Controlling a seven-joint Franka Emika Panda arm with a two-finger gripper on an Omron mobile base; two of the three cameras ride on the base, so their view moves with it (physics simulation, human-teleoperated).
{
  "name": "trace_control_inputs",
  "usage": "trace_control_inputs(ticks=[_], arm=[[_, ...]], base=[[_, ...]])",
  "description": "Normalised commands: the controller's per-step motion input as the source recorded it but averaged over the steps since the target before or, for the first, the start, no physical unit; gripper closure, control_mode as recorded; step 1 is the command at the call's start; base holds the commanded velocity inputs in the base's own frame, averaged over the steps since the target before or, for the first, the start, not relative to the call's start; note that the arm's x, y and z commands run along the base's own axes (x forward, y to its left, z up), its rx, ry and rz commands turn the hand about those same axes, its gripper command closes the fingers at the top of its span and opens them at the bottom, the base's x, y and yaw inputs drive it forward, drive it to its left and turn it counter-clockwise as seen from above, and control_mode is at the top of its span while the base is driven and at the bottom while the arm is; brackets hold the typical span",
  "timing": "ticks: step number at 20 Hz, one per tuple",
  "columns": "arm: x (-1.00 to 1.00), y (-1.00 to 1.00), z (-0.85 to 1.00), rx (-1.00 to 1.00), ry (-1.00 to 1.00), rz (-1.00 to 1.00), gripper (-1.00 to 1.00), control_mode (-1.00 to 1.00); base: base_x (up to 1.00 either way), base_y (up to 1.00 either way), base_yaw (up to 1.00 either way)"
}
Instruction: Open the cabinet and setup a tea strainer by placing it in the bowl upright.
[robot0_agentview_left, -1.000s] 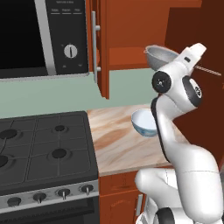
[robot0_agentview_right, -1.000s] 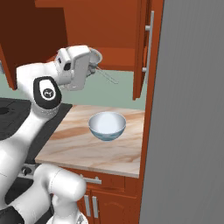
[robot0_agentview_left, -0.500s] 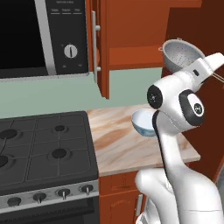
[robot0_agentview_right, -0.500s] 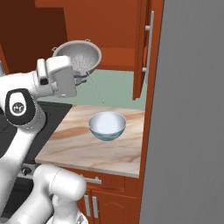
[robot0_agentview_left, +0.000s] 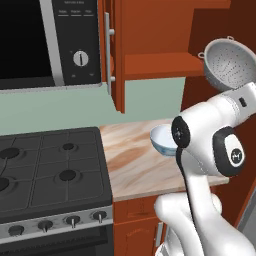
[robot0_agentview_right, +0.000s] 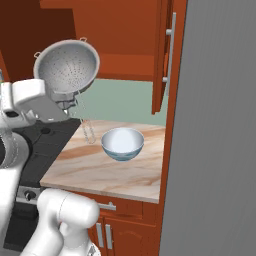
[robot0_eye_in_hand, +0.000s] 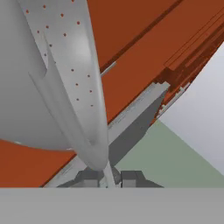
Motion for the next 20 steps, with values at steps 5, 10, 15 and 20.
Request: trace_control_inputs(ticks=[5, 10, 15, 20], arm=[[-0.17, 0.05, -0.41, 0.0, 0.23, 0.0, 1.0, -1.0], [-0.02, 0.0, -0.47, 0.0, 0.14, 0.0, 1.0, -1.0], [0.0, 0.0, -0.64, -0.04, 0.0, 0.0, 1.0, -1.0], [0.0, -0.03, -0.64, -0.02, 0.06, 0.0, 1.0, -1.0]], base=[[0.0, 0.0, 0.0], [0.0, 0.0, 0.0], [0.0, 0.0, 0.0], [0.0, 0.0, 0.0]])
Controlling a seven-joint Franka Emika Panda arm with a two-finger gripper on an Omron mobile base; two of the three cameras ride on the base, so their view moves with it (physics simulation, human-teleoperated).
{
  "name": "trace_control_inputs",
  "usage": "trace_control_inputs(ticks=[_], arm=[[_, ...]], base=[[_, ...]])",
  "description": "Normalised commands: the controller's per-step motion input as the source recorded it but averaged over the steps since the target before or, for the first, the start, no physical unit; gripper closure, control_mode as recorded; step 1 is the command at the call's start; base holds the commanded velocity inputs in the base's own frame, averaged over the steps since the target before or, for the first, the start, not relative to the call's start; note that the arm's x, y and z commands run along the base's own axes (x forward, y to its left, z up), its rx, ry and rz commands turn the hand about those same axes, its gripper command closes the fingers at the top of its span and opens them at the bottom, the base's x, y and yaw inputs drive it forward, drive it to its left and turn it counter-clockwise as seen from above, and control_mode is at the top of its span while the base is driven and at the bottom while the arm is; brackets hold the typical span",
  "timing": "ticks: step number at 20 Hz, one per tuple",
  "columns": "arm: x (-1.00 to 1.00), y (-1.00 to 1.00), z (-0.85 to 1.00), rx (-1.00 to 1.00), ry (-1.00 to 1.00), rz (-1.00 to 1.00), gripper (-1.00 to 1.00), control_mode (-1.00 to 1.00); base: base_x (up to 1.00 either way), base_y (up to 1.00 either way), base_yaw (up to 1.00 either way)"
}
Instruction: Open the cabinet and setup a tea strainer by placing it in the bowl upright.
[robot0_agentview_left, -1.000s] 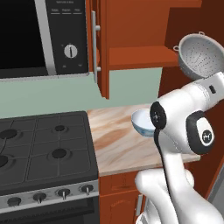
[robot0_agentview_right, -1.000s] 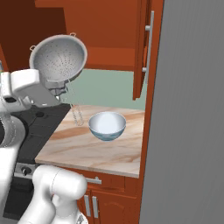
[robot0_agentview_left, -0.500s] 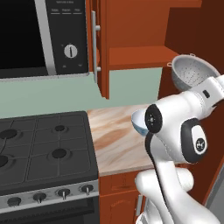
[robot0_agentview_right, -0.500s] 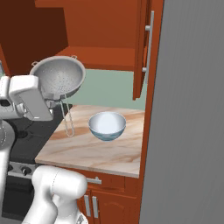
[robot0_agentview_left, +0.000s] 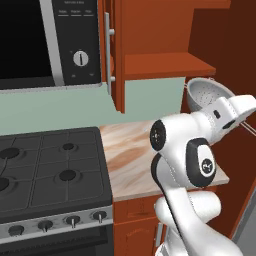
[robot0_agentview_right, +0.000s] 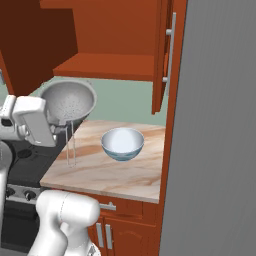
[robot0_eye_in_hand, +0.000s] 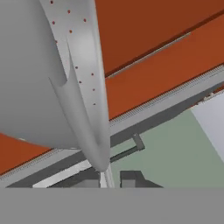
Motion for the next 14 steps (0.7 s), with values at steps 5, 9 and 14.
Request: trace_control_inputs(ticks=[5, 9, 14], arm=[[0.0, -0.21, -0.6, 0.0, 0.07, -0.05, 1.0, -1.0], [0.01, -0.32, -0.66, -0.01, 0.05, -0.08, 1.0, -1.0], [0.03, -0.24, -0.75, -0.06, 0.0, -0.11, 1.0, -1.0]], base=[[0.0, 0.0, 0.0], [0.0, 0.0, 0.0], [0.0, 0.0, 0.0]])
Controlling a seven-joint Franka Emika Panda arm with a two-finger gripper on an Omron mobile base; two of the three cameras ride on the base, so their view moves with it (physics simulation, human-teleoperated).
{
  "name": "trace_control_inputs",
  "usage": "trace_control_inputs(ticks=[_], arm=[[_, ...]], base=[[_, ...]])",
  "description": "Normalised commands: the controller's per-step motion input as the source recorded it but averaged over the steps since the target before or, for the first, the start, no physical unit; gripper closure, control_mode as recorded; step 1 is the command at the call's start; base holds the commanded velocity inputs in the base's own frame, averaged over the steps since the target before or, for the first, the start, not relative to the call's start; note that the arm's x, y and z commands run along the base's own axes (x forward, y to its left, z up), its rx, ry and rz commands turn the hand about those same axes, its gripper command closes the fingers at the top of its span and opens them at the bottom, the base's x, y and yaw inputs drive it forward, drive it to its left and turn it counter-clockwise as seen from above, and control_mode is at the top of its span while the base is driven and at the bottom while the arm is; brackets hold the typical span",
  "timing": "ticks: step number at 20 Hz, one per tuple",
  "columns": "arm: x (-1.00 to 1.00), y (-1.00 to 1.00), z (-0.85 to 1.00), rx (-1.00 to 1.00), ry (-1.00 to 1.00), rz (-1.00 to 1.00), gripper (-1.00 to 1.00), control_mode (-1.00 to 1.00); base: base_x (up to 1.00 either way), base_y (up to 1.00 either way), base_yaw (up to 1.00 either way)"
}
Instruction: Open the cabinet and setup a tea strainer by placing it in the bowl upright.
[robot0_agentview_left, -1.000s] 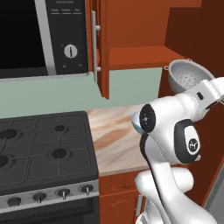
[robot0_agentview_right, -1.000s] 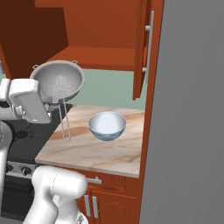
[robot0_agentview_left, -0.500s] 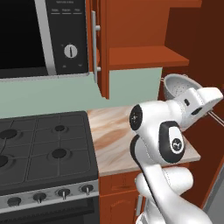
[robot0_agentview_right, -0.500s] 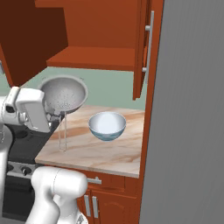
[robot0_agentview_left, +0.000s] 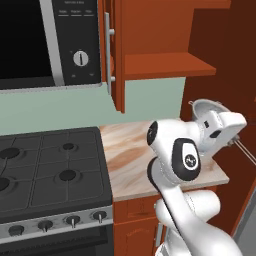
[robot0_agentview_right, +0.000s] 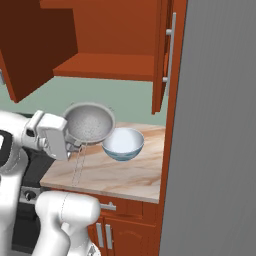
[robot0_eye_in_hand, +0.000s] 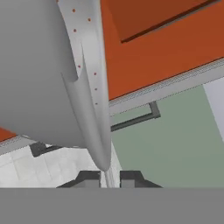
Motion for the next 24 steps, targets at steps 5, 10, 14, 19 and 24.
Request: trace_control_inputs(ticks=[5, 10, 14, 19, 24], arm=[[0.01, -0.17, -0.69, -0.07, 0.01, -0.1, 1.0, -1.0], [0.04, -0.02, -0.48, -0.06, 0.03, -0.09, 1.0, -1.0], [0.27, 0.0, -0.24, -0.03, 0.0, -0.09, 1.0, -1.0], [0.41, 0.0, -0.04, 0.0, 0.0, -0.04, 1.0, -1.0], [0.44, -0.01, -0.03, -0.04, 0.0, 0.0, 1.0, -1.0]], base=[[0.0, 0.0, 0.0], [0.0, 0.0, 0.0], [0.0, 0.0, 0.0], [0.0, 0.0, 0.0], [0.0, 0.0, 0.0]])
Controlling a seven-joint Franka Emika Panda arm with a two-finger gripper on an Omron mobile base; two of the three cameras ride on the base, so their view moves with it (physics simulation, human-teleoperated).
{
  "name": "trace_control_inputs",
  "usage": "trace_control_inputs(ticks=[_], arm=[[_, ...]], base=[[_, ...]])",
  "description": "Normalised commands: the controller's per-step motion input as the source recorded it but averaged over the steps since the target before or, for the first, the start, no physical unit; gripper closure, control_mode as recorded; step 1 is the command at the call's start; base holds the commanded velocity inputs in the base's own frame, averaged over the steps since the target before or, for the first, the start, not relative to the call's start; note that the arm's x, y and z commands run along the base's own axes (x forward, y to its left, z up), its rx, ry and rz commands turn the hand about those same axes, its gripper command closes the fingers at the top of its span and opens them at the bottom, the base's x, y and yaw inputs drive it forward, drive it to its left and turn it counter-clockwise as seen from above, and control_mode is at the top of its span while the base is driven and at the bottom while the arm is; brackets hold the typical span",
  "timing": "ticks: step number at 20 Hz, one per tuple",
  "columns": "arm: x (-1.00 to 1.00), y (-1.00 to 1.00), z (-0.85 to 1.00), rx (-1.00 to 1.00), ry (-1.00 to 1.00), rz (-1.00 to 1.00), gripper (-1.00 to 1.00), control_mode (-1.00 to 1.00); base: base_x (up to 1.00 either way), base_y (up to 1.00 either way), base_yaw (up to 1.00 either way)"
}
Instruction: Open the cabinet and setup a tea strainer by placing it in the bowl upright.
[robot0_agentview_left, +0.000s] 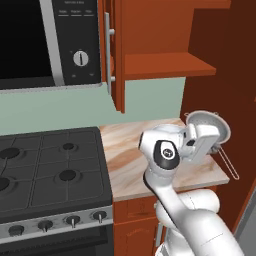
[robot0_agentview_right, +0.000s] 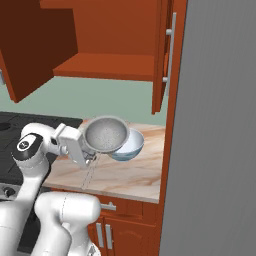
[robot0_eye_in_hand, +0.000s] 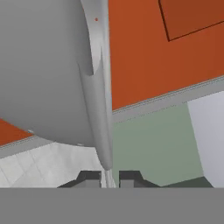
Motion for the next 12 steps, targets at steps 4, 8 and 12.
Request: trace_control_inputs(ticks=[4, 8, 12], arm=[[0.49, 0.0, -0.08, -0.04, 0.0, 0.0, 1.0, -1.0], [0.48, 0.0, -0.11, -0.02, 0.01, 0.0, 1.0, -1.0], [0.42, 0.0, -0.13, -0.01, 0.0, 0.0, 1.0, -1.0]], base=[[0.0, 0.0, 0.0], [0.0, 0.0, 0.0], [0.0, 0.0, 0.0]])
